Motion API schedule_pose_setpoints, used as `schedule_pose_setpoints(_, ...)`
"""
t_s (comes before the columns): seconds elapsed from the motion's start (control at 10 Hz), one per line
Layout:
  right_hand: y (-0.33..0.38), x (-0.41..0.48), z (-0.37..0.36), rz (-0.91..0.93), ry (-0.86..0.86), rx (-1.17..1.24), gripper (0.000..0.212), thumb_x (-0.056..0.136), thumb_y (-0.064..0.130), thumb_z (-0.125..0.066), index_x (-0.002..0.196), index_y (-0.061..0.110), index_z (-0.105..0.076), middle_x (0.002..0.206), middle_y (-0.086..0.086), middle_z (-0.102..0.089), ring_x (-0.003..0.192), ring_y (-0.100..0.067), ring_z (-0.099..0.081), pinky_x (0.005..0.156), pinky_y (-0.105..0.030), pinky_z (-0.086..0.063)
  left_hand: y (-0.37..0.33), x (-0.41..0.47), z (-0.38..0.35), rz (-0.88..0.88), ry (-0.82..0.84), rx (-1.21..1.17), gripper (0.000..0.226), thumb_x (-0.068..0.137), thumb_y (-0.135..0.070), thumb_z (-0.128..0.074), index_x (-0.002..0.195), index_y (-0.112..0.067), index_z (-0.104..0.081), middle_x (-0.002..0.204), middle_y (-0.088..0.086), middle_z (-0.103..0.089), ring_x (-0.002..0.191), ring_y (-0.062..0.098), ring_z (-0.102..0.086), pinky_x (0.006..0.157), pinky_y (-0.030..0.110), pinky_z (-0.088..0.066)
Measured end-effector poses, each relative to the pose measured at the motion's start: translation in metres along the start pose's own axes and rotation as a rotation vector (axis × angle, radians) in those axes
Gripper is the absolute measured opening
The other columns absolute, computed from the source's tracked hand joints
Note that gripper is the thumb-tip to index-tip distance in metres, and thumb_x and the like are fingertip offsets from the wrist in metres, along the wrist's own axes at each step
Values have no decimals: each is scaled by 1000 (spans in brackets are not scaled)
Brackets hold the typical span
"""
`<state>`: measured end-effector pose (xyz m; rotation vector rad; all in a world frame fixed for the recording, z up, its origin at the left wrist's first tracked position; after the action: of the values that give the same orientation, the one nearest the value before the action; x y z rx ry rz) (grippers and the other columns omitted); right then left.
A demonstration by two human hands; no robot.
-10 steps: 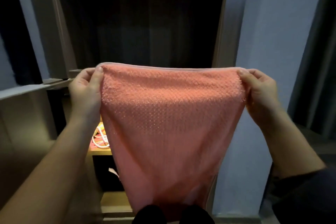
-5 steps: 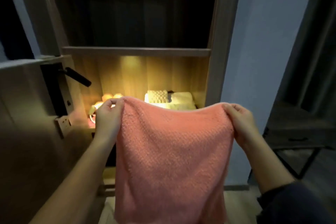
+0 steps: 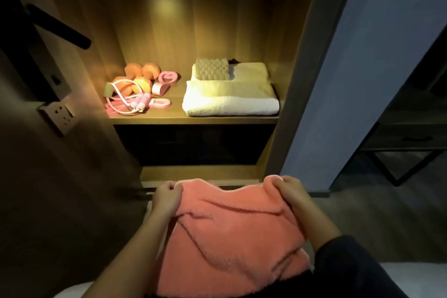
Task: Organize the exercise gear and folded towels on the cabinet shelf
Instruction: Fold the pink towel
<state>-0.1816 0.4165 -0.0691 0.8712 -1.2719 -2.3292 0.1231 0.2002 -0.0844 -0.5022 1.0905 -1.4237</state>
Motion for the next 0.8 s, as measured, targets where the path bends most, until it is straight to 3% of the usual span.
schedule_pose_setpoints(0.1,-20,14,-23,-104,66,-52,33,92,42,-60,94,11,-71,97,-11,-70,86,-23,-64,65,-28,-44,25,14,-18,127,74,76,22,92,-20,-55,73,-11,-59,80,9,-61,84,29,-55,72,35,-42)
schedule_pose_setpoints(0.2,-31,31,-37,-178,106,-58,43,97,38,-56,117,1,-65,117,-18,-65,111,-34,-60,75,-24,-39,38,29,-35,255,175,113,22,96,-25,-52,101,-6,-63,102,14,-63,98,32,-59,88,38,-49)
schedule_pose_setpoints(0.3,-26,41,-47,-197,150,-80,39,97,39,-55,116,6,-65,105,-7,-64,94,-22,-60,59,-19,-41,43,37,-40,334,221,56,29,97,-22,-52,116,-2,-60,111,19,-63,101,33,-61,95,44,-50)
schedule_pose_setpoints(0.4,-21,45,-54,-199,160,-66,27,90,45,-61,97,21,-72,91,3,-71,81,-15,-65,58,-25,-43,44,32,-49,384,242,-78,20,95,-13,-55,106,0,-64,101,16,-64,87,27,-60,85,39,-51)
schedule_pose_setpoints(0.5,-21,49,-60,-186,176,8,23,83,46,-66,87,25,-74,74,10,-73,66,-5,-68,56,-23,-46,52,29,-54,474,222,-141,16,90,-16,-59,75,-11,-64,56,5,-63,57,20,-56,55,26,-44)
schedule_pose_setpoints(0.6,-20,51,-55,-188,99,28,15,84,39,-68,83,25,-71,59,17,-67,50,3,-62,37,-13,-41,50,26,-54,507,212,-200,14,91,-21,-61,81,-11,-64,58,5,-63,58,21,-57,55,25,-43)
schedule_pose_setpoints(0.7,-23,48,-45,-191,9,78,15,82,37,-69,73,24,-72,62,11,-69,51,-3,-64,41,-18,-45,39,31,-44,359,147,-233,11,92,-21,-61,90,-11,-67,82,11,-66,75,26,-61,65,30,-47)
schedule_pose_setpoints(0.8,-13,37,-32,-130,-16,101,15,79,45,-66,78,32,-74,74,5,-73,70,-16,-70,57,-29,-51,22,26,-29,205,72,-196,16,93,-23,-60,83,-12,-67,79,7,-63,77,24,-56,68,34,-44)
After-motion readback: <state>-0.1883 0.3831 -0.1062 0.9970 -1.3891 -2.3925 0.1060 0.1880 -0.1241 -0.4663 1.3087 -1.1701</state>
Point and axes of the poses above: each hand's wrist, its own x-axis towards the middle knuckle, its own z-axis out of the back of the hand, y = z × x, the point moved 10 cm from there along x, towards the middle knuckle
